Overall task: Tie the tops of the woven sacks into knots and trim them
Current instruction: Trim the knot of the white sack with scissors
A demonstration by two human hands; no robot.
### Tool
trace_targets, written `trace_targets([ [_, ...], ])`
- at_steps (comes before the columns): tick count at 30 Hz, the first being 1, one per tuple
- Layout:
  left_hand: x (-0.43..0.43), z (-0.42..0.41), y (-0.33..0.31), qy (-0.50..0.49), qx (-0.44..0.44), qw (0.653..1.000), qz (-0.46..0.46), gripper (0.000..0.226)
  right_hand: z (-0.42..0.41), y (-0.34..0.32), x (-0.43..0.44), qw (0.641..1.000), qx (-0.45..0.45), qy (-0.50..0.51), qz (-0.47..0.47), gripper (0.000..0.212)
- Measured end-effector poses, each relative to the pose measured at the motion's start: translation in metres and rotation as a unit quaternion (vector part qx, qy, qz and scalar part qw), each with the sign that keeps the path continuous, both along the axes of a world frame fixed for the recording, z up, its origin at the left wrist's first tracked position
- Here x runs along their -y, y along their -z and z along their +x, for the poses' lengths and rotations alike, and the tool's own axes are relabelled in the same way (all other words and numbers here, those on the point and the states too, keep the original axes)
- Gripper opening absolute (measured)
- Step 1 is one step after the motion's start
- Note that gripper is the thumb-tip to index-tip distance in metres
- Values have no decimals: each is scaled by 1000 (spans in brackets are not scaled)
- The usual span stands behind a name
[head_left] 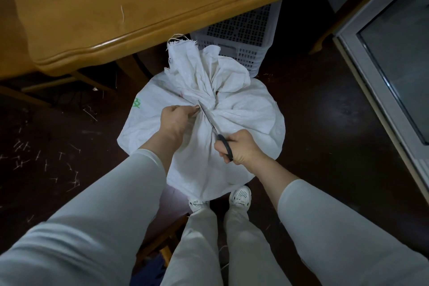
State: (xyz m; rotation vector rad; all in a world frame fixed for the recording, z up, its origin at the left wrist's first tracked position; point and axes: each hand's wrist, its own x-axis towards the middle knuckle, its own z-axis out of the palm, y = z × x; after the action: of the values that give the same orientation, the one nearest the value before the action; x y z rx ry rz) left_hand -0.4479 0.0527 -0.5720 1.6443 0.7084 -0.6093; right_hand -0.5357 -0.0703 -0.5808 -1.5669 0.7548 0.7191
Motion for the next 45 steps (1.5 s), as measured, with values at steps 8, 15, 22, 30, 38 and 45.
trace_targets([
  [8, -4, 2, 11, -6, -1, 1000, -9, 21, -13, 10, 19, 996, 60, -43, -55, 46],
  [15, 1, 9, 5, 51, 27, 998, -6, 15, 12, -29, 67, 963, -41, -258, -65, 33],
  [22, 11, 20, -7, 116, 50, 992, 1, 22, 46, -65, 84, 950, -115, -287, -40, 30],
  [30, 29, 36, -10, 189, 43, 980, 54, 24, 49, -71, 117, 932, -200, -301, -14, 13],
  [38, 41, 52, -6, 216, 34, 974, 61, 21, 94, -81, 118, 986, 123, 38, -107, 20],
  [45, 47, 62, -11, 305, 66, 937, 159, 24, 175, -90, 103, 894, 195, -70, -396, 36],
])
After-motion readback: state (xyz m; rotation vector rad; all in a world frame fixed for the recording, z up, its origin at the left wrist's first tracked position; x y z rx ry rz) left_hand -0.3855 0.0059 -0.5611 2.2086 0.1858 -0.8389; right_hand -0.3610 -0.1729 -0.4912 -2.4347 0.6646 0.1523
